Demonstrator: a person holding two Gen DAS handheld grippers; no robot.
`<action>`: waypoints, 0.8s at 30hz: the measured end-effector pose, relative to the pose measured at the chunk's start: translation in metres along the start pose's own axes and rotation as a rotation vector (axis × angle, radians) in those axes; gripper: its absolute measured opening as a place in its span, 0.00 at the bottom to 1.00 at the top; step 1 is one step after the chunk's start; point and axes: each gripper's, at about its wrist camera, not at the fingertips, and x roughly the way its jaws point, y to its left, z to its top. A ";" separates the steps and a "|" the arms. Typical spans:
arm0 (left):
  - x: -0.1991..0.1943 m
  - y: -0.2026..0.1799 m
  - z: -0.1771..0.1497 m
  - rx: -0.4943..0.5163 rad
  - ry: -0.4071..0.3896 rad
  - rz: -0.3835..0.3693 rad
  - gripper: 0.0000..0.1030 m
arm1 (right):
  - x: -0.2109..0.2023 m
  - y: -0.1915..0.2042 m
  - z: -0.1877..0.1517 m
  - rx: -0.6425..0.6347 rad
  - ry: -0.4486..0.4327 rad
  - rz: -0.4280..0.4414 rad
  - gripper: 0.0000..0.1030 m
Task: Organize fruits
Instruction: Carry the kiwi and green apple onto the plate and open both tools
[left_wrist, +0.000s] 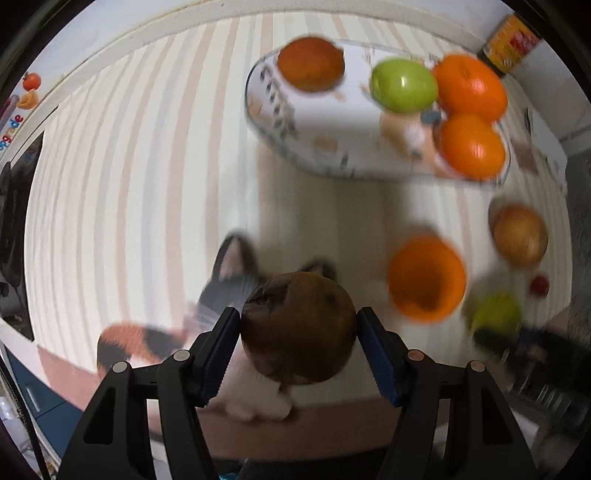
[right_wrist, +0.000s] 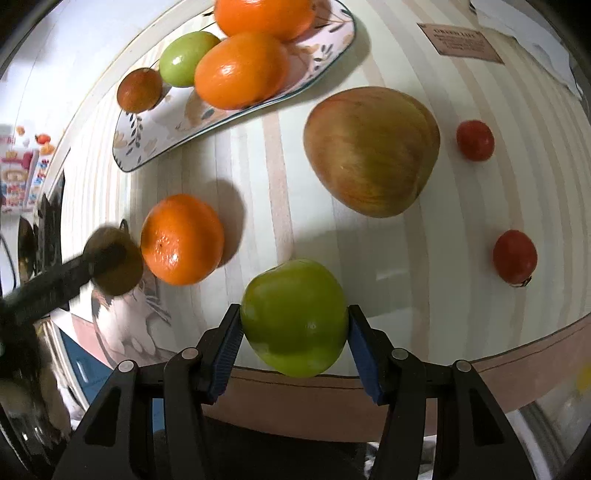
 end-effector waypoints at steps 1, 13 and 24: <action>0.001 0.002 -0.009 -0.001 0.010 0.001 0.61 | 0.001 0.000 0.000 -0.002 0.003 -0.002 0.57; -0.002 -0.008 -0.036 -0.002 -0.049 0.038 0.61 | 0.013 0.023 -0.002 -0.055 0.018 -0.063 0.57; -0.015 0.003 -0.010 -0.024 -0.046 0.019 0.60 | 0.013 0.032 -0.007 -0.087 -0.004 -0.085 0.57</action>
